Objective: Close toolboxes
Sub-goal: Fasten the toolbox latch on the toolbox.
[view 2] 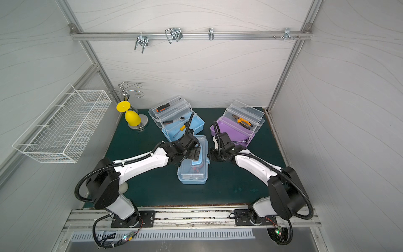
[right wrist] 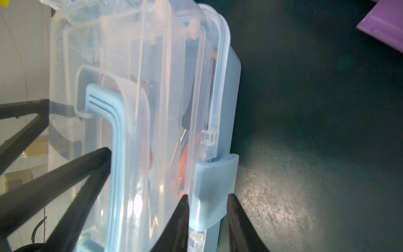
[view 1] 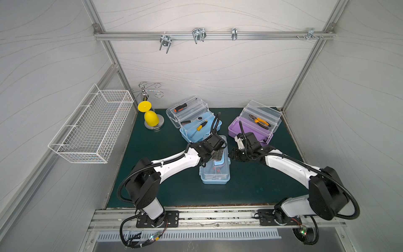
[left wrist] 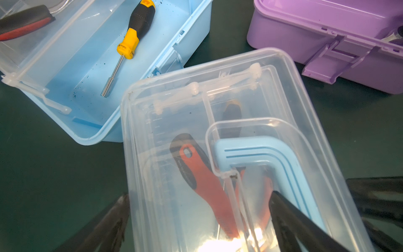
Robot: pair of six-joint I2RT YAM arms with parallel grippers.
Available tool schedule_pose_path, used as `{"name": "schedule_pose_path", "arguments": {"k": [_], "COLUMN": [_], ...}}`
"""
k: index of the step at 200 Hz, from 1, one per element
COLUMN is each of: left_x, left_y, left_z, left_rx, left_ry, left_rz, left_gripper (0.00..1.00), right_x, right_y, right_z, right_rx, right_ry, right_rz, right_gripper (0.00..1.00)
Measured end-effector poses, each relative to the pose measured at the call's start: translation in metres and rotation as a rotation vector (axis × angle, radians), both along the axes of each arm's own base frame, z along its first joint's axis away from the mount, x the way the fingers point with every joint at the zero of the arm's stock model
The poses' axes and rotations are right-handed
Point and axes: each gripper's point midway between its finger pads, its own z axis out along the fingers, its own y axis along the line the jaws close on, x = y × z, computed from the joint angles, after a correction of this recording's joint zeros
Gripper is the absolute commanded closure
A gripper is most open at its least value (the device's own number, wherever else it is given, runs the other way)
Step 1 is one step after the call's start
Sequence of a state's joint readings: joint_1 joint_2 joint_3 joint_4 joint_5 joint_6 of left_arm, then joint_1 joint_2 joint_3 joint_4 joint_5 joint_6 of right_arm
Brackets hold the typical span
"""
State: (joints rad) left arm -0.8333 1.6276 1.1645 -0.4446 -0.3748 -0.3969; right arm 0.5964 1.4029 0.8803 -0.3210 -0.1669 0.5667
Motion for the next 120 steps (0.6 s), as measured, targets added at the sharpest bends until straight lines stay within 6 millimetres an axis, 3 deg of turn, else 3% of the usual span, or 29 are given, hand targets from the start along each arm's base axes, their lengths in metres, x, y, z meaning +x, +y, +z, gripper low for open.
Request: {"name": "schedule_pose_path", "arguments": {"k": [65,120], "left_x": [0.002,0.004], "left_y": [0.000,0.000], "left_z": [-0.001,-0.001], "left_rx": [-0.003,-0.008], "left_ry": [-0.002,-0.004], "left_rz": [0.004,0.011], "left_gripper": [0.01,0.02], "right_x": [0.006,0.002], "right_y": [-0.025,-0.016], "right_z": [-0.001,-0.030], "right_rx": [-0.104,-0.208], "right_ry": [-0.011,0.047], "right_rz": [-0.044,0.003], "right_gripper": [0.69,0.69]}}
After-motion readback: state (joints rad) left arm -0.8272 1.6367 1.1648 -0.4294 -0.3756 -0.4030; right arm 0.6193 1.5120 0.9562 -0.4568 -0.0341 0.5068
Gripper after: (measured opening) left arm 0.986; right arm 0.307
